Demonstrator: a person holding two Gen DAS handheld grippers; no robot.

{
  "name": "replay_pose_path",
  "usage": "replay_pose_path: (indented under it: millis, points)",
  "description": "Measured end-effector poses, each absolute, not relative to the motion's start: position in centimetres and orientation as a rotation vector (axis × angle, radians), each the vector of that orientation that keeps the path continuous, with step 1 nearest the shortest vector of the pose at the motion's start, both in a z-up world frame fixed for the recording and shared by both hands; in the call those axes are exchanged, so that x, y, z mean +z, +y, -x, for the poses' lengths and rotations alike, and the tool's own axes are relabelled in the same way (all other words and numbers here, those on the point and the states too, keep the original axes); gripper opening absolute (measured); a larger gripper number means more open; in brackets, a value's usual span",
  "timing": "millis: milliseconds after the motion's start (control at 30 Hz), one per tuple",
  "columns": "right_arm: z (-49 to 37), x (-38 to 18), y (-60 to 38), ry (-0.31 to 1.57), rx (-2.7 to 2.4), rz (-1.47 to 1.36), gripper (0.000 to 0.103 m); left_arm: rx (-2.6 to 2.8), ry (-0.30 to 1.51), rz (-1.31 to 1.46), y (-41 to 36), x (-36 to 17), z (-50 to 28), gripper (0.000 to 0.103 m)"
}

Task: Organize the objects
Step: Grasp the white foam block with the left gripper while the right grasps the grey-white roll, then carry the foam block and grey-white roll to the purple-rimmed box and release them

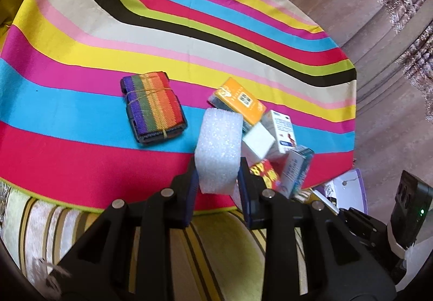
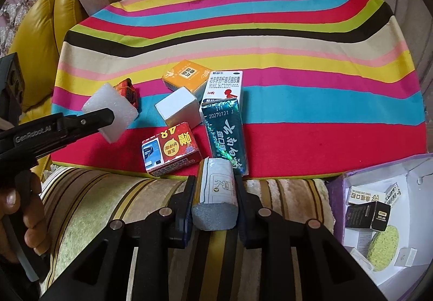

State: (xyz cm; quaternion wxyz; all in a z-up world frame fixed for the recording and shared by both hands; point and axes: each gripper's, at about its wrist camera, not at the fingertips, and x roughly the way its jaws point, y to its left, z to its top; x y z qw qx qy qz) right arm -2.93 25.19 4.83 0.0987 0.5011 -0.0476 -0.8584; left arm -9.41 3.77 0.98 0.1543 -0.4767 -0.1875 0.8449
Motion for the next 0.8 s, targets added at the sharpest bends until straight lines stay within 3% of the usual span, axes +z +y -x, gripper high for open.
replay_pose_path:
  millis: [800]
  points:
    - [-0.7, 6.9, 30.8, -0.286, -2.647, -1.411, 0.027, 2.291, -0.382, 1.287, 12.4, 3.3, 5.4, 0.032]
